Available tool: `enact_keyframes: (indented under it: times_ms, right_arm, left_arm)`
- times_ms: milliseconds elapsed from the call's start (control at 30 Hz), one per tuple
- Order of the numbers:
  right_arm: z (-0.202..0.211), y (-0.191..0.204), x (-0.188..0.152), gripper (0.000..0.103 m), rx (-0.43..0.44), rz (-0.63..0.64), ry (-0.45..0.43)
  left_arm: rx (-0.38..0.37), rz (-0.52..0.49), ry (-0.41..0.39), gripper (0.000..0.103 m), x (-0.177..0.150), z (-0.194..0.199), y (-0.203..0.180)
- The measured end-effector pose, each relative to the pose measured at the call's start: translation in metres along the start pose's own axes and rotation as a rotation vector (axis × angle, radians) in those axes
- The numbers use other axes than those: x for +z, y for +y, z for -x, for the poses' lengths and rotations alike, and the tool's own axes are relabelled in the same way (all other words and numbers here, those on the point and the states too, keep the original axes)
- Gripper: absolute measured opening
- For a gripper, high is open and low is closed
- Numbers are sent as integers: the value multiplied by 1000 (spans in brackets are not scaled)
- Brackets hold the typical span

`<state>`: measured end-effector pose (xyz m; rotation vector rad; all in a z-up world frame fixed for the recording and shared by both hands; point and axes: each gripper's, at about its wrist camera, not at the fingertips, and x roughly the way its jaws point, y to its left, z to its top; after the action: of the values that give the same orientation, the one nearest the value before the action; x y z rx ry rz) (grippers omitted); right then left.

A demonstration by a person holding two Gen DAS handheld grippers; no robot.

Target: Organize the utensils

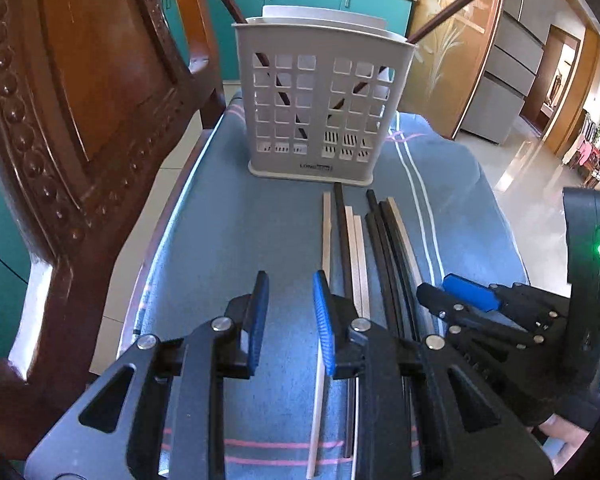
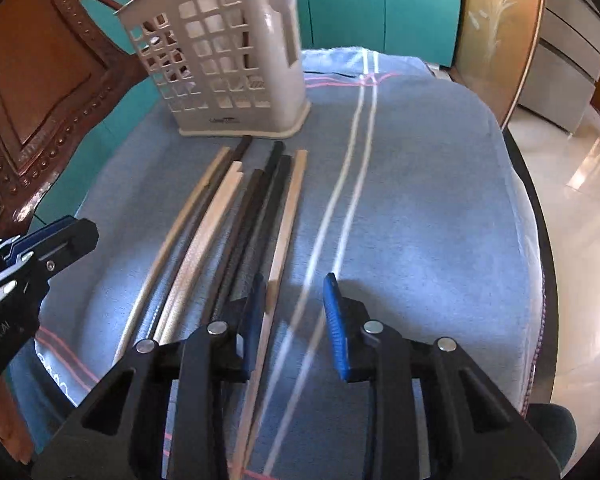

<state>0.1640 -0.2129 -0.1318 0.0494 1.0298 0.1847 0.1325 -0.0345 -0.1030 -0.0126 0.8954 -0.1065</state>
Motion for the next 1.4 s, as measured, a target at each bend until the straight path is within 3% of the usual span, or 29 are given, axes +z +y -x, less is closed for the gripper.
enact_keyframes:
  times_ms: [133,333,367,400,467,700,767,900,1033,1267,1333,1400]
  right_arm:
    - [6,-4,2,30,-84,15,6]
    - [-2,-1,4,29,-75,30,-1]
    - [-3,0,4,25,-75,35,-3]
    - [-3,0,3,8,-57,26,-2]
    - [-1,-5,1,6,-19,-16,10]
    - [20,-39,-16,6,-14,-184,19]
    - [28,-46,-21,7,24,-209,13]
    - [37,-46,-24,10,-2,-192,-13]
    - [35,-46,-24,16,1,-192,-12]
    - [30,-42,-23,18,-2,-162,-11]
    - [31,-41,-22,26,-9,-149,-18]
    - [30,-39,-18,28,-27,-128,-21]
  left_arm:
    - [5,-10,-3,32,-2,0,-4]
    - [-11,-15,32,32,-3,-13,-9]
    - [-16,-16,43,32,-4,-16,-10]
    - [-18,-17,48,32,-4,-19,-11]
    - [-22,-21,57,32,-4,-21,-12]
    - [-23,-37,78,32,-5,-33,-17]
    - [-24,-39,94,32,-5,-40,-18]
    - [-19,-41,129,29,-9,-53,-21]
    - [-4,-64,115,7,-12,-54,-22]
    - [-31,-11,141,6,-22,-43,-1]
    - [-50,-10,153,6,-29,-36,4]
    - [-54,-11,157,6,-33,-32,7]
